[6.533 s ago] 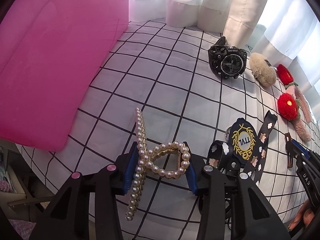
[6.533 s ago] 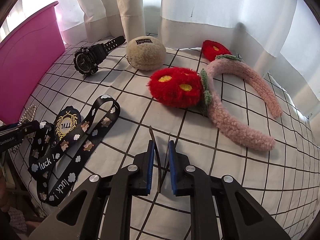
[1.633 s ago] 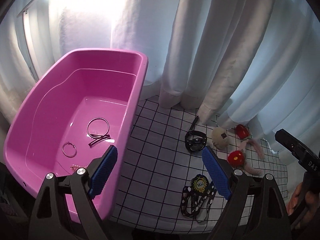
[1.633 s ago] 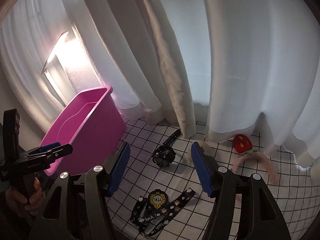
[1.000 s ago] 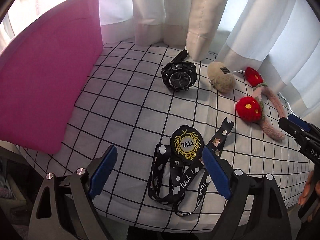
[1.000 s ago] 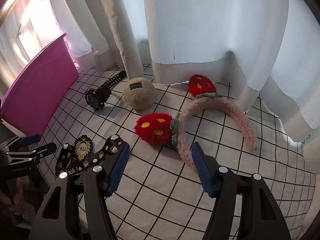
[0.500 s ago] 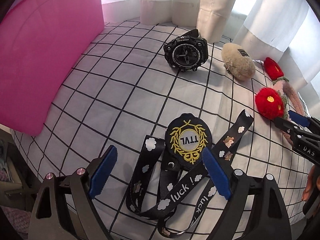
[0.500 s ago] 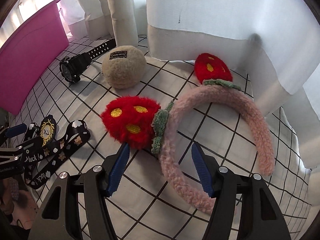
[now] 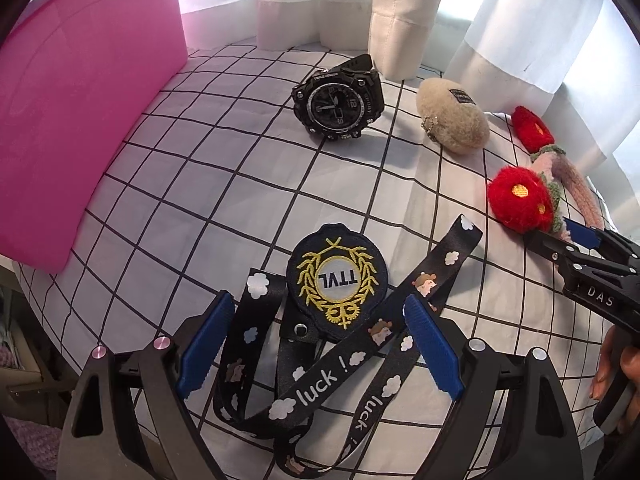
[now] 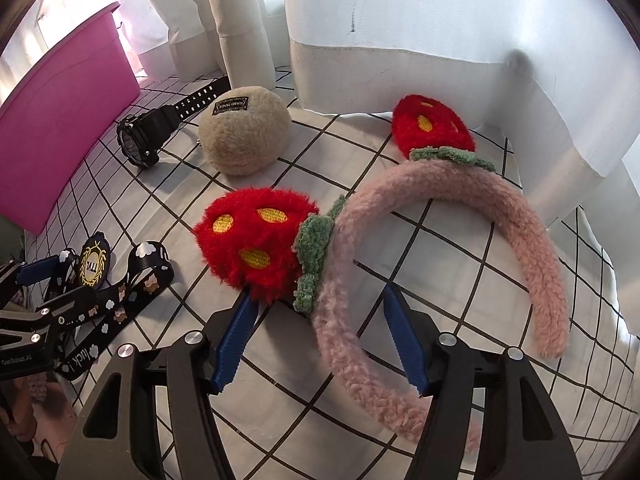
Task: Organize jewelry
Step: 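Move the left tool to the black lanyard while the right tool approaches the pink headband, then grasp the black lanyard with the left gripper while the right gripper grasps the pink headband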
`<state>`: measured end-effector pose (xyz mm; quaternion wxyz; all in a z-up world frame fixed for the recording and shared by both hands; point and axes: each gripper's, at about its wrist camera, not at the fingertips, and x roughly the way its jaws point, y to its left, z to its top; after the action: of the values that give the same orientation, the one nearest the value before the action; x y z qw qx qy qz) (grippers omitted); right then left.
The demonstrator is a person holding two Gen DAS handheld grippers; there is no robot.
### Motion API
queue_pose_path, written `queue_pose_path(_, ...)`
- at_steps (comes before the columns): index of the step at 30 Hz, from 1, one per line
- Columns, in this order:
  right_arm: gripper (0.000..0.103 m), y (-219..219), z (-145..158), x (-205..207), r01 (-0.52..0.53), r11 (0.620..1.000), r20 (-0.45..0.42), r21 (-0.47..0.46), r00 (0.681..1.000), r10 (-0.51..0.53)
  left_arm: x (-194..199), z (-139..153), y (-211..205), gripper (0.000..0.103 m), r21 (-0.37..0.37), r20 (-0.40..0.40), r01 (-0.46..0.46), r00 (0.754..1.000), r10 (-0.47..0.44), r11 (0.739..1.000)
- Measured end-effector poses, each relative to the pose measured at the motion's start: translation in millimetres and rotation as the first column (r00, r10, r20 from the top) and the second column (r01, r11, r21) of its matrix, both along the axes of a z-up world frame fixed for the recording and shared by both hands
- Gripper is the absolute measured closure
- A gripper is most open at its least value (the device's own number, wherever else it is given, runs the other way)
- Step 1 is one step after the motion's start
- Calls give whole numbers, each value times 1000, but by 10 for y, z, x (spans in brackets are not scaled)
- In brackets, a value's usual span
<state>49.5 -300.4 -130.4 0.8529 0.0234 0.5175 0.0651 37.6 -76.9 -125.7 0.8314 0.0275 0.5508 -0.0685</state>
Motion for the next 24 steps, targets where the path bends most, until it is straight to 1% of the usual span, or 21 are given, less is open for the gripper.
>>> queue_pose_path(2, 39, 5, -2, 5, -3, 1000, 2, -2, 1000, 3, 8, -64, -24, 18, 9, -20, 6, 1000, -6, 1000)
queue_pose_path(4, 36, 9, -9, 7, -8, 1000, 4, -6, 1000, 8, 10, -119, -17, 16, 10, -32, 5, 999, -5, 1000)
queue_pose_path(6, 29, 43, -23, 15, -25, 1000, 3, -18, 1000, 25, -2, -134, -38, 15, 26, -18, 21, 1000, -21, 999)
queue_pose_path(7, 27, 84, -35, 26, -38, 999, 2, -35, 999, 38, -4, -142, -30, 12, 24, -18, 24, 1000, -24, 999)
queue_pose_path(8, 22, 142, -49, 31, -54, 997, -1, -59, 999, 54, -5, -151, -35, 10, 24, -19, 29, 999, -28, 999)
queue_pose_path(9, 20, 195, -65, 33, -71, 994, -3, -87, 997, 71, -9, -158, -41, 8, 28, -20, 36, 999, -35, 999)
queue_pose_path(10, 19, 213, -65, 30, -70, 993, 7, -96, 997, 71, -2, -165, -43, 7, 30, -20, 38, 999, -37, 999)
queue_pose_path(12, 15, 196, -70, 47, -58, 996, 5, -73, 998, 59, -10, -165, -45, 7, 28, -16, 38, 999, -37, 999)
queue_pose_path(15, 8, 231, -90, 73, -73, 994, 0, -82, 997, 73, -13, -168, -44, 6, 29, -14, 42, 999, -42, 999)
queue_pose_path(20, 8, 281, -88, 153, -95, 991, -27, -92, 995, 93, -16, -178, -38, 5, 29, -8, 47, 999, -47, 998)
queue_pose_path(24, 8, 282, -91, 200, -104, 990, -29, -95, 994, 102, -19, -177, -38, 6, 27, -8, 45, 999, -45, 999)
